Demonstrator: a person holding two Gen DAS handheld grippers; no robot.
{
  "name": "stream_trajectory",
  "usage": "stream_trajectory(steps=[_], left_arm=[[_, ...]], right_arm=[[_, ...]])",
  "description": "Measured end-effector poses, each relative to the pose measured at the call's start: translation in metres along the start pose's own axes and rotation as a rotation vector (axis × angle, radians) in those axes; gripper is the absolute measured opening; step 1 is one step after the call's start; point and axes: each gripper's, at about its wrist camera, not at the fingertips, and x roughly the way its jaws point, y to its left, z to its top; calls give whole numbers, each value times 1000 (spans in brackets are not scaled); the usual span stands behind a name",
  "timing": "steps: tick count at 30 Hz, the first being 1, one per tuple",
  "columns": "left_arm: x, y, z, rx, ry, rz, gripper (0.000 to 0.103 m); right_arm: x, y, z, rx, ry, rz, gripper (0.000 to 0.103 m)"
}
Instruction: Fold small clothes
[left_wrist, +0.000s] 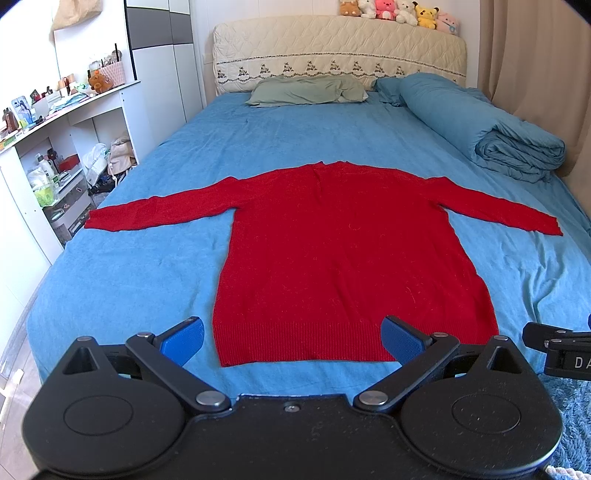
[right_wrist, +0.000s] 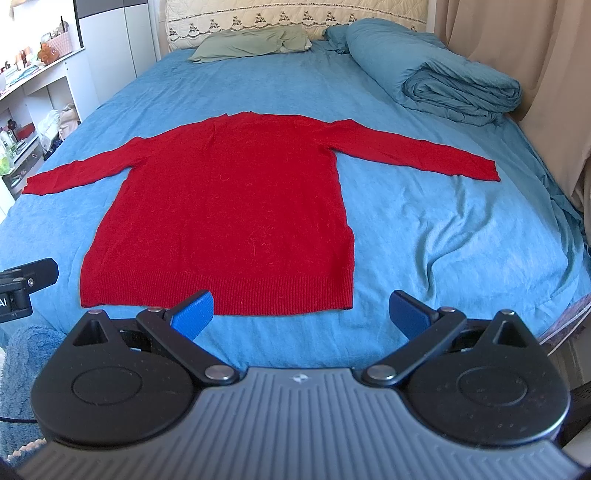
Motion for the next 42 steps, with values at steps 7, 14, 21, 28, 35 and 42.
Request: stream_trajectory(steps=[7,14,21,28,35,42], left_arm=[[0,1,2,-17,3,-10,103],[6,-13,49,2,-56,-59,103],[44,-53,128,70,-136,-142,103],[134,-98,191,77,-92,-287,103],[251,-149,228,119,-2,-324,103],[372,-188,239,120,103,-322,103]], right_arm=[[-1,1,1,0,-2,-2,103],[0,-15,16,50,-19,-10,103],[18,-68,62,129,-79,-49,103],[76,-154,115,195,-157,-185,103],[178,-248,148,276,-196,-270,103],[280,-315,148,371,-215,-315,103]])
